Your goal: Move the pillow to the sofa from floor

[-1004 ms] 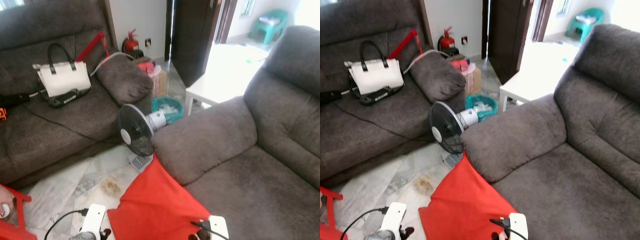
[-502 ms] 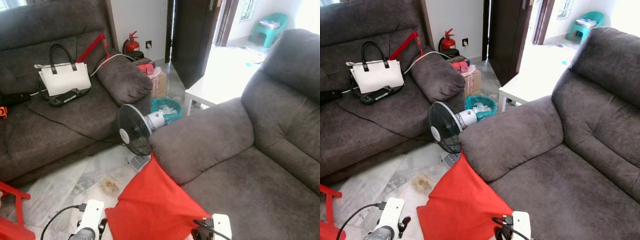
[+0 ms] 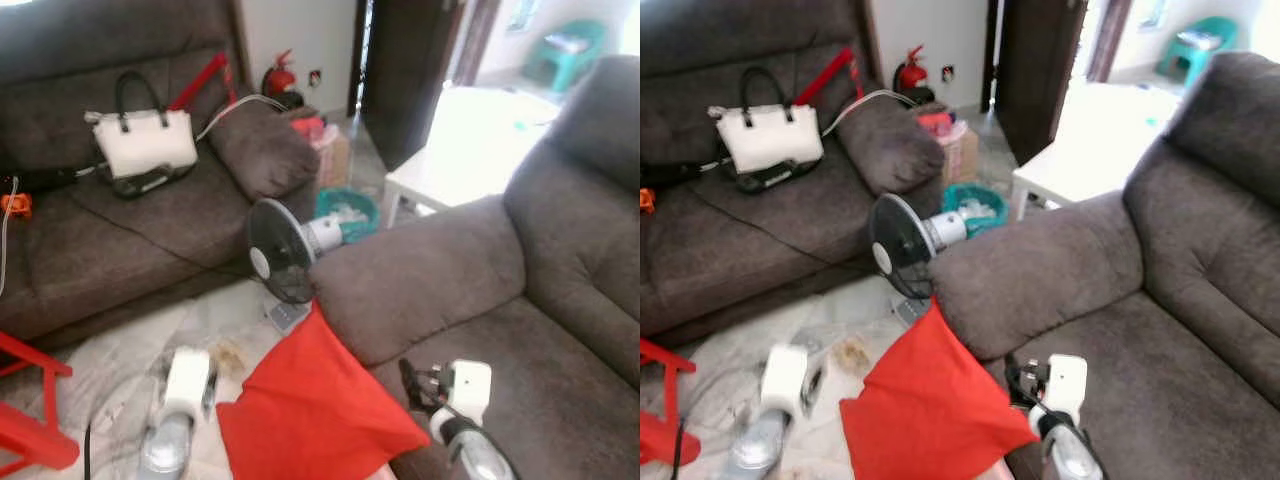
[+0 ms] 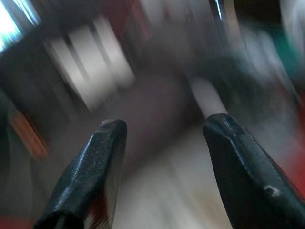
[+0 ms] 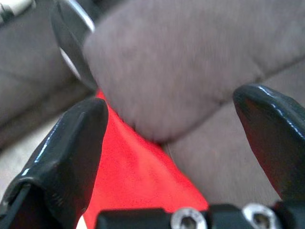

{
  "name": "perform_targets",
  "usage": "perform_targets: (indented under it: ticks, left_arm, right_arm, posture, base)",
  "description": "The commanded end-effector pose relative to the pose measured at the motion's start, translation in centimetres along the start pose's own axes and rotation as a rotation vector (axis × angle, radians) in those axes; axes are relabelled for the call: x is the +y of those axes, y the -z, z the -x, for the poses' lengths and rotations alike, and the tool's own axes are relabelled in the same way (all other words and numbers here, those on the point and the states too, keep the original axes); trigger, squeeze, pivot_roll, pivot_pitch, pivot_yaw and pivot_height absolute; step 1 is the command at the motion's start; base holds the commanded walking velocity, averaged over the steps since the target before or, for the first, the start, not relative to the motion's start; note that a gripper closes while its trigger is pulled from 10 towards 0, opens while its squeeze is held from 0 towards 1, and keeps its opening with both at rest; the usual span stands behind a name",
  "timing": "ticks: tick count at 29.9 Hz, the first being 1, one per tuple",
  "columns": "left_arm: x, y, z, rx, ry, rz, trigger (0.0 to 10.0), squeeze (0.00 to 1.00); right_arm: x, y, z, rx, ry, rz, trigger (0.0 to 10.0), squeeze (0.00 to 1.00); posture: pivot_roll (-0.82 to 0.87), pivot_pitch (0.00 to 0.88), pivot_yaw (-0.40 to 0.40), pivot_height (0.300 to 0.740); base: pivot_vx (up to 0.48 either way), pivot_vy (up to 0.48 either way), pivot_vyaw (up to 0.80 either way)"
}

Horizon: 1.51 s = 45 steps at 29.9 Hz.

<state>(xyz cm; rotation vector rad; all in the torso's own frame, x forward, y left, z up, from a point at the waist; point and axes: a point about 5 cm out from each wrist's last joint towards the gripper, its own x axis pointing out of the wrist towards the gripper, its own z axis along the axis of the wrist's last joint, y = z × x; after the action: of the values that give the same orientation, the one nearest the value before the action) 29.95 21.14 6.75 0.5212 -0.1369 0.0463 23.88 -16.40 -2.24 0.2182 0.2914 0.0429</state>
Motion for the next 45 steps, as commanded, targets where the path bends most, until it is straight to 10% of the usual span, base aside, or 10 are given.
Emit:
perform_targets:
  ticks: [1,6,16,17,18,34,35,45]
  left_arm:
    - [-1.0,0.1,0.9,-0.022,0.027,-0.030,10.0,0.00]
    - [-1.2,-0.5,0.5,0.012,0.032,0.108,10.0,0.00]
    - [-1.3,-2.1,0.9,-0.088,0.033,0.094,10.0,0.00]
    - [-1.3,-2.2,0.8,-0.088,0.041,0.094,10.0,0.00]
    - [-1.3,-2.2,0.8,-0.083,0.031,0.106,10.0,0.00]
    - [-1.3,-2.5,0.6,-0.062,0.047,0.133,10.0,0.00]
    - [-1.3,-2.5,0.5,-0.062,0.058,0.139,10.0,1.00]
    - [-1.9,-2.8,0.4,-0.069,0.107,0.211,10.0,1.00]
  right_arm:
    - [-0.7,-1.2,0.0,-0.079,0.029,-0.005,10.0,0.00]
    - [-1.3,-2.6,0.8,-0.188,0.060,-0.007,10.0,0.00]
    - [-2.0,-2.7,2.9,-0.215,0.078,0.003,10.0,0.00]
    - [-1.6,-2.6,2.7,-0.202,0.060,0.000,10.0,0.18]
    - [-1.3,-2.6,2.6,-0.199,0.039,0.005,10.0,1.00]
    - [-1.3,-3.8,1.6,-0.200,0.042,0.013,10.0,1.00]
    - [-1.4,-3.8,1.6,-0.201,0.041,0.013,10.0,1.00]
    - [-0.8,-4.4,1.0,-0.209,0.017,0.007,10.0,1.00]
  posture:
    - [0.06,0.000,-0.008,0.740]
    - [0.06,0.000,-0.012,0.740]
    - [0.06,0.000,-0.015,0.740]
    - [0.06,0.000,-0.018,0.740]
    - [0.06,0.000,-0.019,0.740]
    - [0.07,0.000,-0.023,0.740]
    - [0.07,0.000,-0.025,0.740]
    - [0.08,0.000,-0.037,0.740]
  base:
    - [0.000,0.000,0.00]
    - [0.000,0.000,0.00]
    - [0.000,0.000,0.00]
    - [0.000,0.000,0.00]
    - [0.000,0.000,0.00]
    - [0.000,0.000,0.00]
    - [0.000,0.000,0.00]
    - [0.000,0.000,0.00]
